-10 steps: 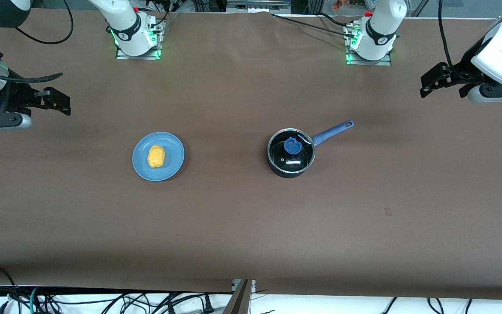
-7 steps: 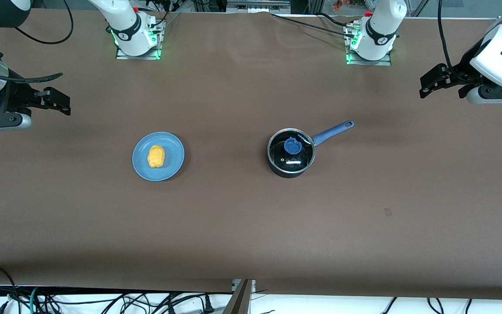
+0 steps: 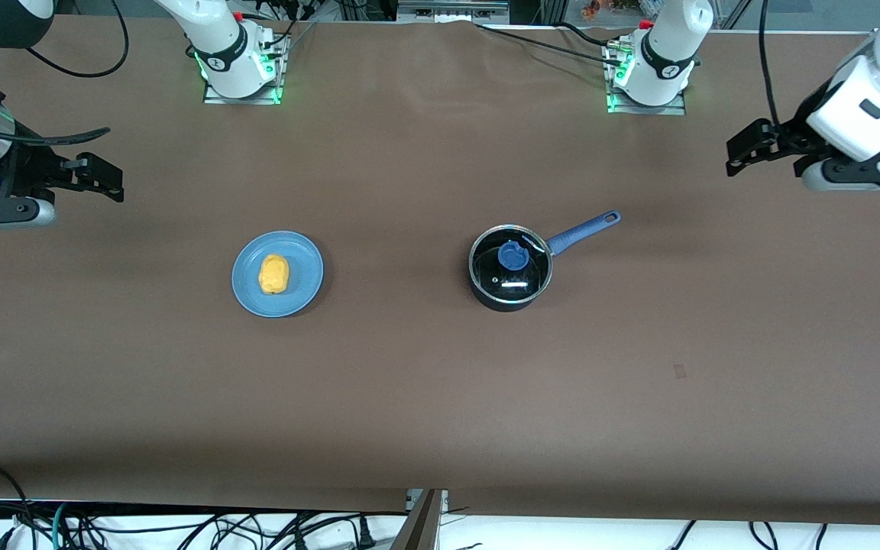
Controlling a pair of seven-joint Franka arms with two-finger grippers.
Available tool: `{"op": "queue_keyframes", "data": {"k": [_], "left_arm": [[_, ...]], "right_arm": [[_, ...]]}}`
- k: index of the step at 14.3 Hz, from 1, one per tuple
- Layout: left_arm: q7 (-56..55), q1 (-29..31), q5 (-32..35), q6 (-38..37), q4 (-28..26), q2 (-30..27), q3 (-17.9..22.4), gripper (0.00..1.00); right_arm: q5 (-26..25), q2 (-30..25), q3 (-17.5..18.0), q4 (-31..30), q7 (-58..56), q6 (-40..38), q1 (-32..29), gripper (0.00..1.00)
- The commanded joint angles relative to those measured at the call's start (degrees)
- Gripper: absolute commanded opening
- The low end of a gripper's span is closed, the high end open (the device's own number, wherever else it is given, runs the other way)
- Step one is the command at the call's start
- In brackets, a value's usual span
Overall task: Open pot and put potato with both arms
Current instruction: 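Reach the left gripper toward the blue knob of the glass lid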
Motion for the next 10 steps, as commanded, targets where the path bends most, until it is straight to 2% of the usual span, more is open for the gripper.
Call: {"op": "queue_keyframes", "data": {"k": [1, 6, 10], "left_arm": [[-5.38, -0.97, -0.32, -1.38, 2.06, 2.53, -2.1, 1.0], [-7.07, -1.76, -0.4, -0.41, 2.14, 4.11, -3.86, 1.0], [-12.42, -4.92, -0.4, 4.76, 1.97, 7.44, -4.39, 1.0]], "right_arm": [[0.85, -0.53, 0.19, -0.26, 0.59, 0.18, -0.36, 1.0], [0.85, -0.53, 0.19, -0.17, 0.68, 0.18, -0.27, 1.0], [0.85, -0.53, 0.19, -0.17, 0.68, 0.26, -0.36, 1.0]]}}
